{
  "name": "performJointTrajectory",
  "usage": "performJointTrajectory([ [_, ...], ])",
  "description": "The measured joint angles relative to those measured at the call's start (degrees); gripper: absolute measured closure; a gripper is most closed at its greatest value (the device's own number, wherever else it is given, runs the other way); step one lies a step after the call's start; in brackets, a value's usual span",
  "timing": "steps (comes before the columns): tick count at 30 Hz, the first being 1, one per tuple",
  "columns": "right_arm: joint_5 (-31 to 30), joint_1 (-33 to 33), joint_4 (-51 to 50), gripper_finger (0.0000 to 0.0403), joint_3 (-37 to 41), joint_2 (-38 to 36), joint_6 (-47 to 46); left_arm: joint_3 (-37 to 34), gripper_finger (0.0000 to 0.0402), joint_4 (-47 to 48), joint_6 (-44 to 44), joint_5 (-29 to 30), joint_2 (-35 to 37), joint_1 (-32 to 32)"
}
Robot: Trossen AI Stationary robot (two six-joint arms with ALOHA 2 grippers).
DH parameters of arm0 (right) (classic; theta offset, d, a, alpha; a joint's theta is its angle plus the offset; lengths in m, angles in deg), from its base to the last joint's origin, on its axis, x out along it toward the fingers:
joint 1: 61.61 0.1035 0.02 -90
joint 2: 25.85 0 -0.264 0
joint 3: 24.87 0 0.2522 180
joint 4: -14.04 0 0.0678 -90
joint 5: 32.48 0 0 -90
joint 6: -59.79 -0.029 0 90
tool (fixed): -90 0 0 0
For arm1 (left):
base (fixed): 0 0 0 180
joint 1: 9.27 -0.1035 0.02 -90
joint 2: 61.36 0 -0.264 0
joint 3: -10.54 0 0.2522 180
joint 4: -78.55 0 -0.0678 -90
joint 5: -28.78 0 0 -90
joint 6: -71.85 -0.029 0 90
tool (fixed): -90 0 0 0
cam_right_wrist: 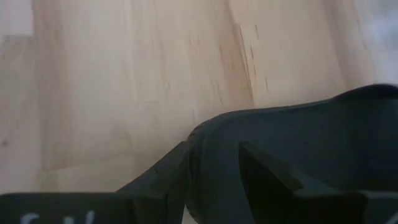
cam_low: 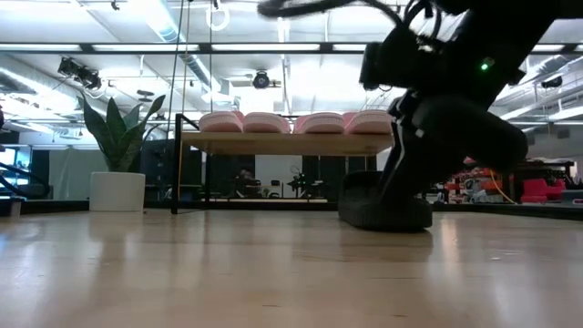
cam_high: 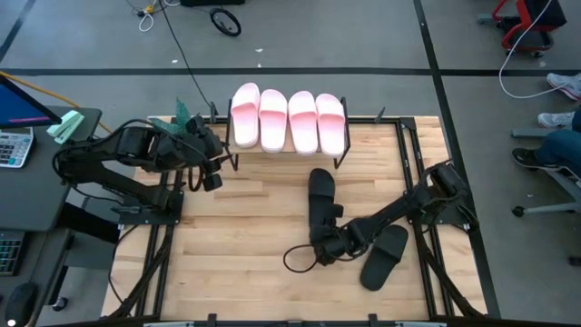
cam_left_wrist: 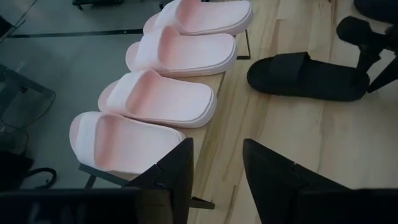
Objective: Pick and place slides into the shelf
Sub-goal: Put the left black slides under the shelf
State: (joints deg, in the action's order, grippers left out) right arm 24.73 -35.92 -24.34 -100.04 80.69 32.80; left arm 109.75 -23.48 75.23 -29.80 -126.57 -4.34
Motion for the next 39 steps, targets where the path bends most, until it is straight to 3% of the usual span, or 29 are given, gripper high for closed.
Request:
performJointTrajectory([
  [12,3.78,-1.05,0.3,0.0257,0.18,0.0,1.27,0.0,0.0269,1.28,-0.04,0.0,0.0,0.0],
  [21,3.31,-1.2,2.0,0.0257,3.27,-0.02,-0.13,0.0,0.0264,1.28,0.0,0.0,-0.02,0.0],
  [26,0.72,-1.1,9.86,0.0277,8.26,-0.37,-0.19,0.0,0.0257,1.55,0.46,-0.02,-0.02,0.0],
  [33,-2.14,-0.86,9.96,0.0379,7.43,-0.11,3.01,0.0,0.026,1.78,0.48,-0.02,-0.02,0.0],
  [39,-13.51,-2.52,6.87,0.0377,4.24,0.21,12.0,0.0,0.0268,1.7,2.17,0.0,-0.02,0.0],
])
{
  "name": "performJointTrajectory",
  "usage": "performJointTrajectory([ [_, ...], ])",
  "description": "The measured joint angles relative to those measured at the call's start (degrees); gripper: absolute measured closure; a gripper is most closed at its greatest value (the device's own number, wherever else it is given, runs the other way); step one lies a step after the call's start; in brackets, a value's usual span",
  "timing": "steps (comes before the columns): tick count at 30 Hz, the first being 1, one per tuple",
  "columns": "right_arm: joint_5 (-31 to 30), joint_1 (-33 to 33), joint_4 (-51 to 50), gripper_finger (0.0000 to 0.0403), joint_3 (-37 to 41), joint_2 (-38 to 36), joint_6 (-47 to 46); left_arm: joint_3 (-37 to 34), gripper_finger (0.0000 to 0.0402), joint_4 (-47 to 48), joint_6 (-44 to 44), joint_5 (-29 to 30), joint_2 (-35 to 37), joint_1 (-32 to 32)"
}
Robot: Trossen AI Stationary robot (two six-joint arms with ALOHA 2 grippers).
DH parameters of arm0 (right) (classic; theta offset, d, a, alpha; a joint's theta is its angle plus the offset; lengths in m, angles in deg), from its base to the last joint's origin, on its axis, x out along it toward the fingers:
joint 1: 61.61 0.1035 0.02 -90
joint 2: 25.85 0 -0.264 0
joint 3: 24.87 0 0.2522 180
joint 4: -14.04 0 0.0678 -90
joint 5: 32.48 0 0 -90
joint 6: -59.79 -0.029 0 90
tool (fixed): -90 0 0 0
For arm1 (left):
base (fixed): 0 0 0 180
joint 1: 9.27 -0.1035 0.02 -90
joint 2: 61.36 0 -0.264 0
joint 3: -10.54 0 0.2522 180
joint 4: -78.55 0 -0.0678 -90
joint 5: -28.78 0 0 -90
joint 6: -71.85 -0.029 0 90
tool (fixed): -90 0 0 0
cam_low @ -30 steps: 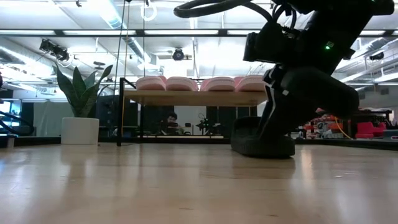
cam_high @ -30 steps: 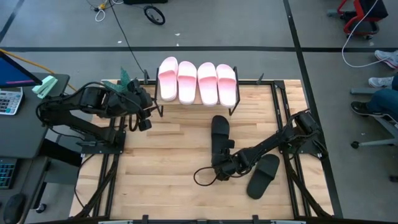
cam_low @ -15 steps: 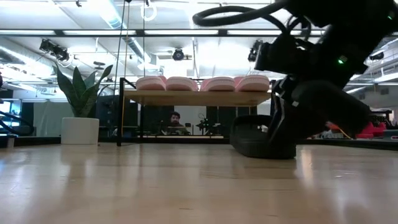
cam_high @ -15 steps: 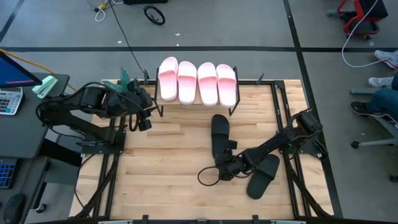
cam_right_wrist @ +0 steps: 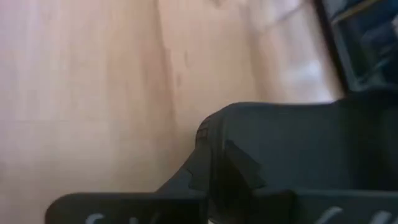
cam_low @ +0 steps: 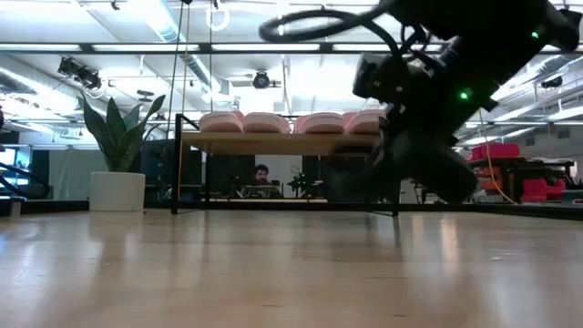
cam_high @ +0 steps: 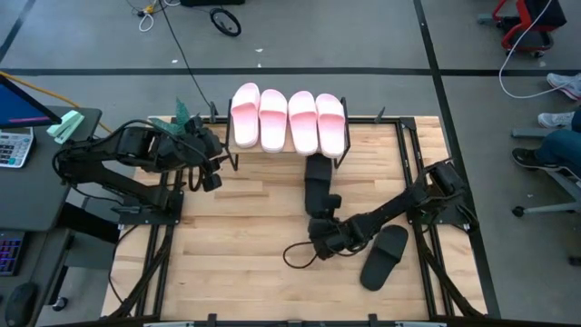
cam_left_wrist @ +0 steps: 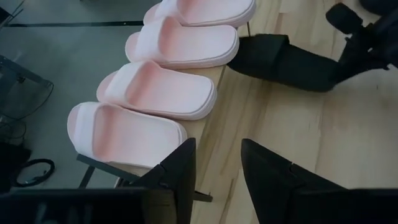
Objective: Pick and place slides into the shelf
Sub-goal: Put the left black slides under the shelf
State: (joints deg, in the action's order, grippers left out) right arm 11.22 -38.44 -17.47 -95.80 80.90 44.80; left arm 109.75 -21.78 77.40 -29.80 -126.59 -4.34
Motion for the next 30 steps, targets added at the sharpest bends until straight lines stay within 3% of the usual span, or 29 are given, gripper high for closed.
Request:
performJointTrajectory([
  [8,-0.76,-8.46,-0.29,0.0382,-0.15,-0.23,10.69,0.0,0.0259,-0.02,2.03,-0.01,0.0,0.0],
  [20,11.18,-21.31,-0.06,0.0382,-0.17,-0.28,25.05,0.0,0.0257,0.0,2.99,-0.02,0.0,0.15],
  [30,14.41,-29.2,0.04,0.0363,-0.22,-0.44,28.42,0.0,0.0259,0.45,2.89,-0.04,0.0,0.13],
])
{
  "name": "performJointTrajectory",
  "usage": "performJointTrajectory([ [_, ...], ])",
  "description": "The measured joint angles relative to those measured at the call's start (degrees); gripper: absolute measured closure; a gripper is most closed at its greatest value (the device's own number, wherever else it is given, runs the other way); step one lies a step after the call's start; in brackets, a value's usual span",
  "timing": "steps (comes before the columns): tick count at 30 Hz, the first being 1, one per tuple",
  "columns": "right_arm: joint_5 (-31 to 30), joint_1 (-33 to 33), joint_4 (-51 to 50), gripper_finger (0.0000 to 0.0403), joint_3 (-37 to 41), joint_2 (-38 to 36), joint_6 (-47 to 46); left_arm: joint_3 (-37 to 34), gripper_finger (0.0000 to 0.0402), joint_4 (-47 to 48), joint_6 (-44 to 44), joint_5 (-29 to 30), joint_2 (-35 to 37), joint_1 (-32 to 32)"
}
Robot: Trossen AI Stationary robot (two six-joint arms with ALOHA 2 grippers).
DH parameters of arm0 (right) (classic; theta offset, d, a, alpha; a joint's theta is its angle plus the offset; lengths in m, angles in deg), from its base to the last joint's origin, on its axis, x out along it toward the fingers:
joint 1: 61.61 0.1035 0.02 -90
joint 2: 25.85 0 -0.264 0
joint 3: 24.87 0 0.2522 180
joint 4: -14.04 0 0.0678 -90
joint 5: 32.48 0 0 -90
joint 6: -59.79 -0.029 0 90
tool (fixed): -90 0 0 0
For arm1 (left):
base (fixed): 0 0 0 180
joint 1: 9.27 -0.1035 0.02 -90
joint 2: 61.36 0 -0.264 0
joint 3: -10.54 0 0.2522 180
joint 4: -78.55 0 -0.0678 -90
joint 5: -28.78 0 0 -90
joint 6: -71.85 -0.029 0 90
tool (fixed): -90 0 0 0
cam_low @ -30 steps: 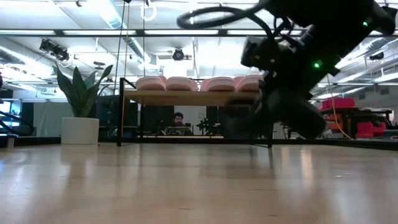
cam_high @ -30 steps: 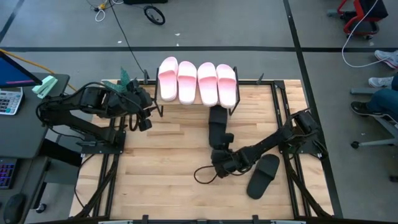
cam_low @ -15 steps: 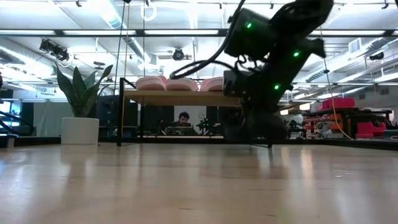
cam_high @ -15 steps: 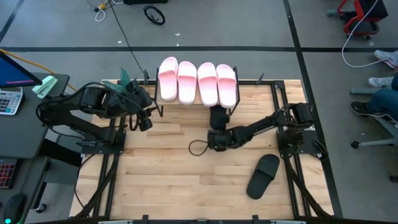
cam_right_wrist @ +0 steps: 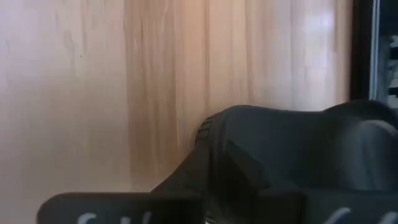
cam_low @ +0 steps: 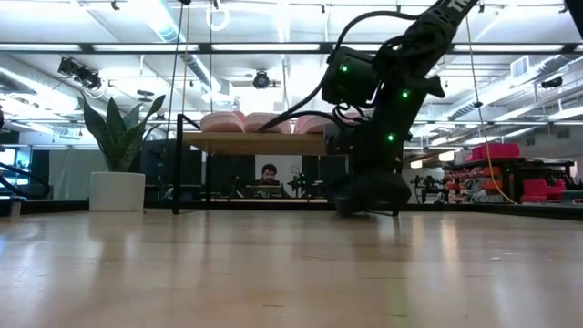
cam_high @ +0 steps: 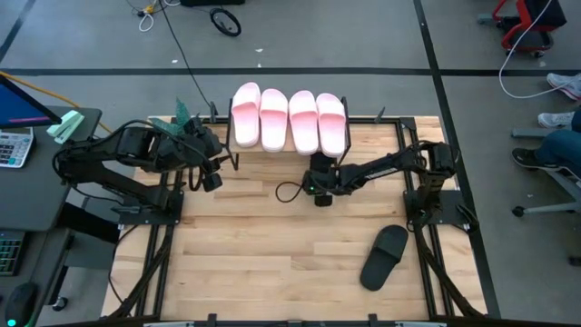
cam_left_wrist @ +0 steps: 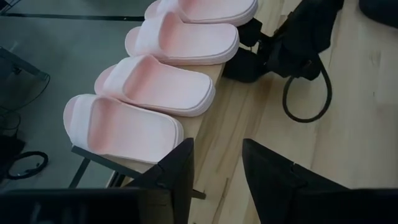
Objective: Pick and place slides into the shelf
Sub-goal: Put the left black slides under the shelf
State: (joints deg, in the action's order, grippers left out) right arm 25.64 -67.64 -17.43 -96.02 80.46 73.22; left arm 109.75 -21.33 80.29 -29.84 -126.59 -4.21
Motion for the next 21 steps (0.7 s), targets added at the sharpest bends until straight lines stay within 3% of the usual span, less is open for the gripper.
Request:
performJointTrajectory([
  [10,3.15,-0.18,-0.09,0.0328,-0.08,-0.08,-0.29,0.0,0.0249,3.02,1.6,0.0,0.0,0.0],
  [21,3.33,2.92,-2.62,0.0267,-3.87,-0.03,-2.1,0.0,0.0264,2.98,3.25,0.0,0.0,0.0],
])
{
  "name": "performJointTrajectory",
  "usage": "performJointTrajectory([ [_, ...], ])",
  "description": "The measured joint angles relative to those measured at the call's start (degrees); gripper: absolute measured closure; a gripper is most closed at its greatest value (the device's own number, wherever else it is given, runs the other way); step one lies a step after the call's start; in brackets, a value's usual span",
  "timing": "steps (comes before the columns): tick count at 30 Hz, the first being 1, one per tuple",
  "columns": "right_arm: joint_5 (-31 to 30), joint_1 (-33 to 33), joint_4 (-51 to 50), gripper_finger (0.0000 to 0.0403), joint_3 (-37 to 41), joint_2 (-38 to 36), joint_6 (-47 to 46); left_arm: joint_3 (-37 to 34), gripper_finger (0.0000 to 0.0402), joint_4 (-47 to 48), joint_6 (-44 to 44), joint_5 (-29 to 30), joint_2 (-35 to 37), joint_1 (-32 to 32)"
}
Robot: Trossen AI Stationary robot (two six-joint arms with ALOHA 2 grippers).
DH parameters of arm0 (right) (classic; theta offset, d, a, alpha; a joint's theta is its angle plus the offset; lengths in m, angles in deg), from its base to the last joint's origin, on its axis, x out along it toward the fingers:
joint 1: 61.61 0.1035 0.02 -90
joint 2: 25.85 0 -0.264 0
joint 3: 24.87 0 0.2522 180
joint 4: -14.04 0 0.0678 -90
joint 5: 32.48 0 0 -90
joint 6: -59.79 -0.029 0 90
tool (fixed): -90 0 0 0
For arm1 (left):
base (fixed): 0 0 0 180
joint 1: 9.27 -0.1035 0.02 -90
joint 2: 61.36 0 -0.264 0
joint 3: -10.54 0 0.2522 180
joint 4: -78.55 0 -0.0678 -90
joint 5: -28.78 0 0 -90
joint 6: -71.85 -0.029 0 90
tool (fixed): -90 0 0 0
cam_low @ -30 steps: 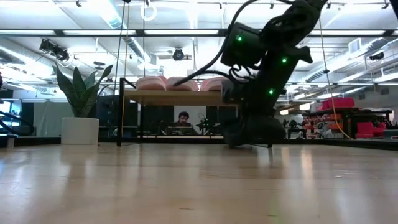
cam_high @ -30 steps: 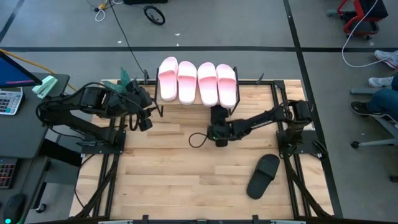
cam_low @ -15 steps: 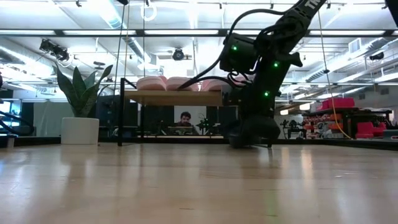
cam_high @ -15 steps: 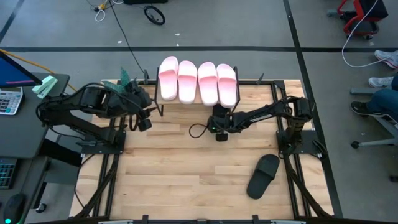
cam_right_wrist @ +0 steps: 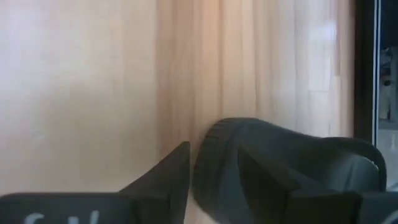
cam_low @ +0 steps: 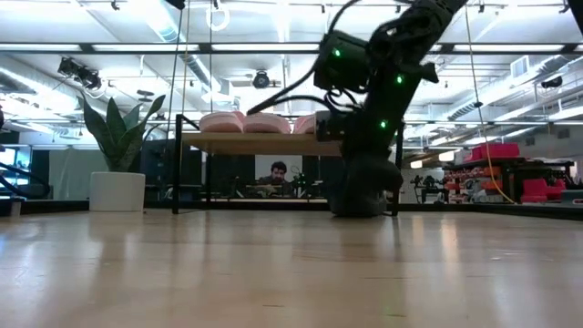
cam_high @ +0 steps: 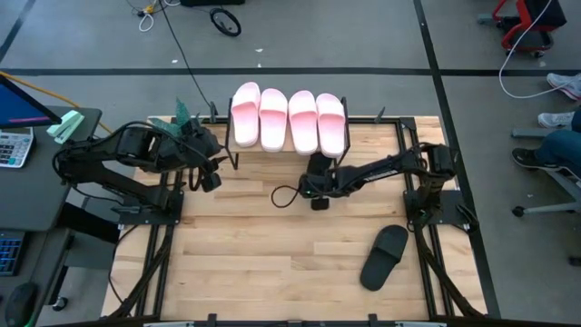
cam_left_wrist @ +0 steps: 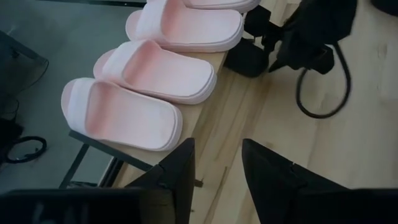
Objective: Pick and place slides into the shelf
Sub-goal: Put the left black slides under the shelf, then put the black slides under the shelf
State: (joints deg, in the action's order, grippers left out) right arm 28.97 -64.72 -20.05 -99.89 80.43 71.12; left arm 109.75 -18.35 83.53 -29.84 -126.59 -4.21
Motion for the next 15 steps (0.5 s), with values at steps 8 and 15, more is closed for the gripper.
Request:
performJointTrajectory([
  [8,0.08,4.53,-17.0,0.0257,-7.06,0.09,-9.73,0.0,0.0257,1.64,1.64,-0.02,0.0,0.0],
  [15,11.17,12.24,-27.39,0.0258,-10.63,0.09,-29.93,0.0,0.0251,4.35,4.51,-0.02,0.0,0.0],
])
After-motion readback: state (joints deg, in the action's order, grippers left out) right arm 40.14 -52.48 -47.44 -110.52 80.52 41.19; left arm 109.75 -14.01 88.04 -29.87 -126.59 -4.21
